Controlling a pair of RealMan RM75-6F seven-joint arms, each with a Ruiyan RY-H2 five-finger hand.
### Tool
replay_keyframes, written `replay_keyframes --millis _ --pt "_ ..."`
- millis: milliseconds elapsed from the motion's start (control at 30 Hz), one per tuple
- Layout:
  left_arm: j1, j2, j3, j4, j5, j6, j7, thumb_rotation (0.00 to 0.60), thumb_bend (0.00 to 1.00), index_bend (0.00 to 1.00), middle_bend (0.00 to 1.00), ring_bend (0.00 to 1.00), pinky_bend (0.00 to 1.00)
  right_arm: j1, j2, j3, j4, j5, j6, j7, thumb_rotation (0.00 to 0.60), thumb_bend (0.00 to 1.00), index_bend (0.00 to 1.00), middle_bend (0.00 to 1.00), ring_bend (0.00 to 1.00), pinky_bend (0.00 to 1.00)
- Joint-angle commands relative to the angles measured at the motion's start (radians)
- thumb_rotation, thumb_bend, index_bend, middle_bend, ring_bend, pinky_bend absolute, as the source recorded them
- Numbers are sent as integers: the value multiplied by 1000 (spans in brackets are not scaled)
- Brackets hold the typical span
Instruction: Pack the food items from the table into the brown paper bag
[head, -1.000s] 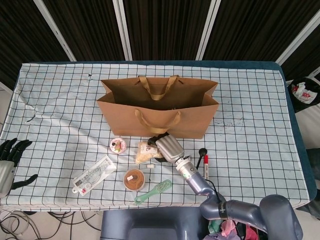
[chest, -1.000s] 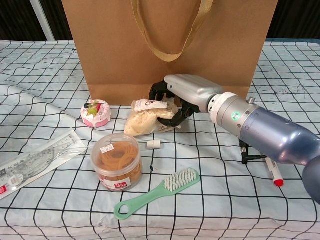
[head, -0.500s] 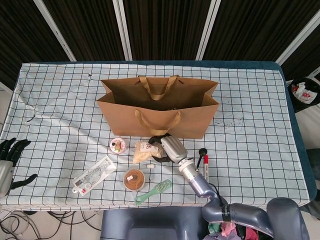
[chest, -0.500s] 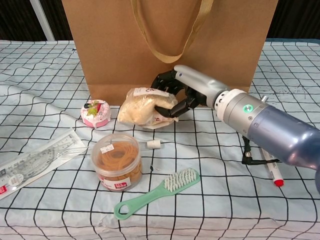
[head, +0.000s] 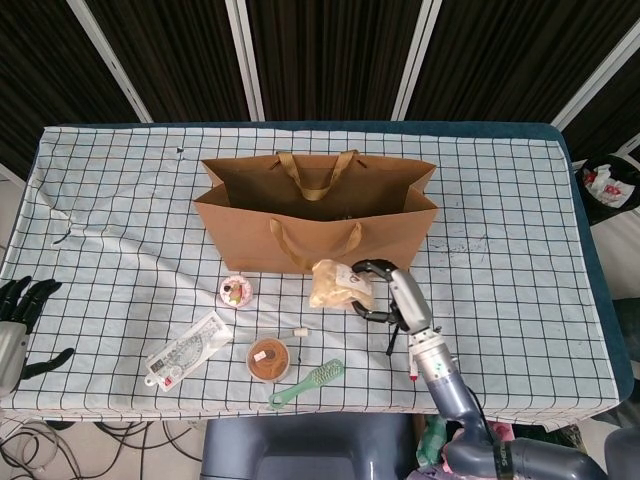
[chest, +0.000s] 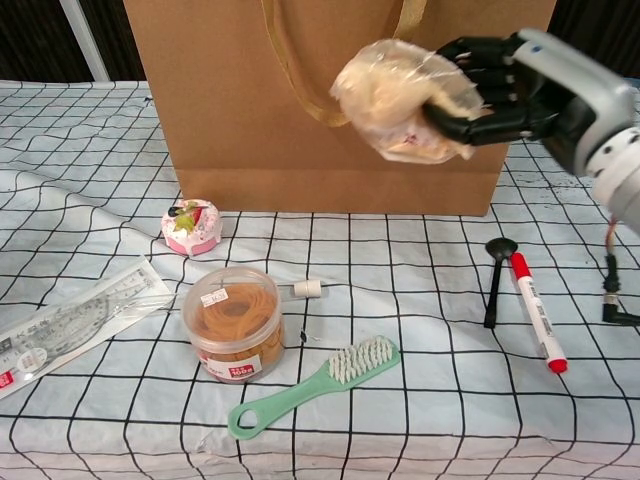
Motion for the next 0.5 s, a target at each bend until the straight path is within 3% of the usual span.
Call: replay_keyframes --millis 33,300,500 --pt "1 -2 1 -1 1 1 5 600 97 129 124 16 48 -71 75 -3 -62 -39 98 52 600 359 419 434 389 265" --pt "1 -4 3 -4 2 -2 15 600 97 130 124 15 48 -108 186 88 -146 -27 177 70 600 359 420 435 389 266" --pt "1 -4 2 -5 1 -2 15 600 97 130 124 16 48 -68 246 172 -193 0 151 -5 600 358 420 435 389 266"
